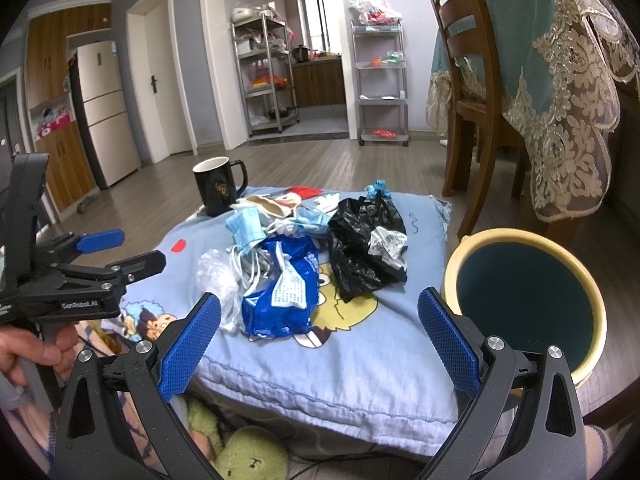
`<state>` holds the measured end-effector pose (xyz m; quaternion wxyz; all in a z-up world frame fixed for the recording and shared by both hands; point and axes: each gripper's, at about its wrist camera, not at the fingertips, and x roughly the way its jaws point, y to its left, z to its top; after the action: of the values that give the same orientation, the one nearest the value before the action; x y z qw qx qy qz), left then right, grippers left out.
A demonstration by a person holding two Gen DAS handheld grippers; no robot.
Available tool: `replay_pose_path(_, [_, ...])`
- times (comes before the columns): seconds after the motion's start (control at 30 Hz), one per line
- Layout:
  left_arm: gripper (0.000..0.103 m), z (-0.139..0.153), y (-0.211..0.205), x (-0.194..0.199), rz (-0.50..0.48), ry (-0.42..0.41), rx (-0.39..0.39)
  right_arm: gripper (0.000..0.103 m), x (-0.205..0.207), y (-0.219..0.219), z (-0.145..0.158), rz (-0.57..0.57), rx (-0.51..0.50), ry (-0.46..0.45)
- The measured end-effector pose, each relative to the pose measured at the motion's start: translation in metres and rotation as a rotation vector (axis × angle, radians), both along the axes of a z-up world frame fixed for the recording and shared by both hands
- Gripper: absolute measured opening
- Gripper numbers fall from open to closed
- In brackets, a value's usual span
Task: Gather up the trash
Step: 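Reach the right gripper to the black plastic bag and close on it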
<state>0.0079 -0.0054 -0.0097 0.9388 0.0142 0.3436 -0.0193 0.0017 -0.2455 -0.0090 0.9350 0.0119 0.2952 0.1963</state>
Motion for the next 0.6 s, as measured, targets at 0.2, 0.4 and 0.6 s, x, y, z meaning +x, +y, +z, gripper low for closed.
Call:
replay_pose_path(0.2, [0.097,-0.008,0.013,0.014,0.038,0.059,-0.051,0.098,0.012,-0.002,-0.004,-0.006,0.011,0.038])
replay_pose_path(0.4, [0.082,-0.023,0.025,0.039,0.041,0.150,-0.116,0.098,0.025,-0.002,-0.007,-0.006,0.003,0.064])
replay_pose_path(0.6, [0.071,-0.048,0.025,0.077,0.013,0.246,-0.141,0.098,0.035,-0.006,-0.015,-0.025,0.014,0.109])
